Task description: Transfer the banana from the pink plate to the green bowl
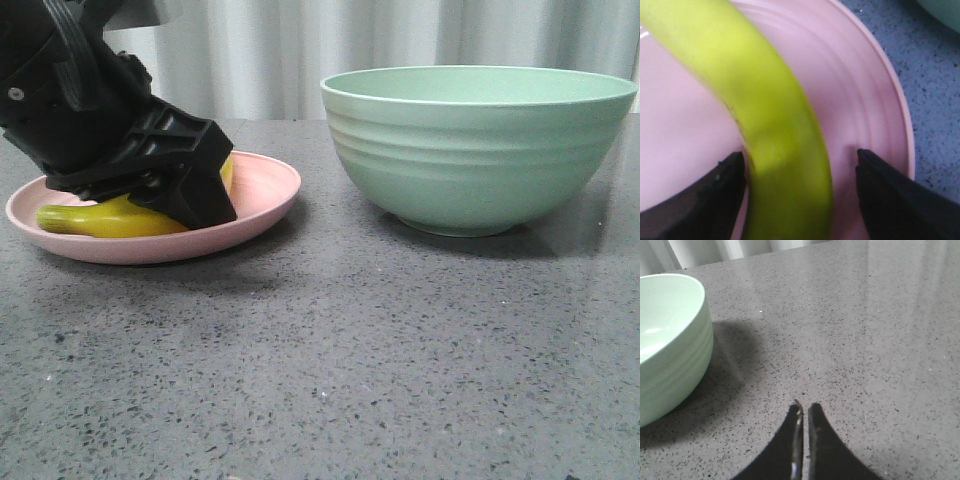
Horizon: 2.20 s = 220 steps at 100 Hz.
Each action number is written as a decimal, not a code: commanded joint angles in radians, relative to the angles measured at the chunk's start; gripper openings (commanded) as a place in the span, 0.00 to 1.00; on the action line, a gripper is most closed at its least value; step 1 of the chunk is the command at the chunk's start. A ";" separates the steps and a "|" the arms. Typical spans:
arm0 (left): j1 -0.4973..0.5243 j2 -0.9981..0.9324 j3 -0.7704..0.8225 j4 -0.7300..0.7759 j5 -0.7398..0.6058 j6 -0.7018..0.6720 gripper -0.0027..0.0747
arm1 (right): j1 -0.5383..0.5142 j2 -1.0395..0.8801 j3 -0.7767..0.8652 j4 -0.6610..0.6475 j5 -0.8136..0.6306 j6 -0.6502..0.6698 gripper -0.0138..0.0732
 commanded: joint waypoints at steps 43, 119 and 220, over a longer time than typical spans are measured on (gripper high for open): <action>-0.008 -0.031 -0.035 -0.013 -0.061 -0.002 0.28 | -0.004 0.013 -0.035 -0.001 -0.082 -0.002 0.08; -0.008 -0.140 -0.062 -0.022 -0.028 -0.002 0.22 | 0.127 0.078 -0.160 -0.029 0.149 -0.004 0.08; -0.357 -0.115 -0.221 -0.051 -0.005 0.001 0.22 | 0.473 0.772 -0.892 0.278 0.376 -0.002 0.65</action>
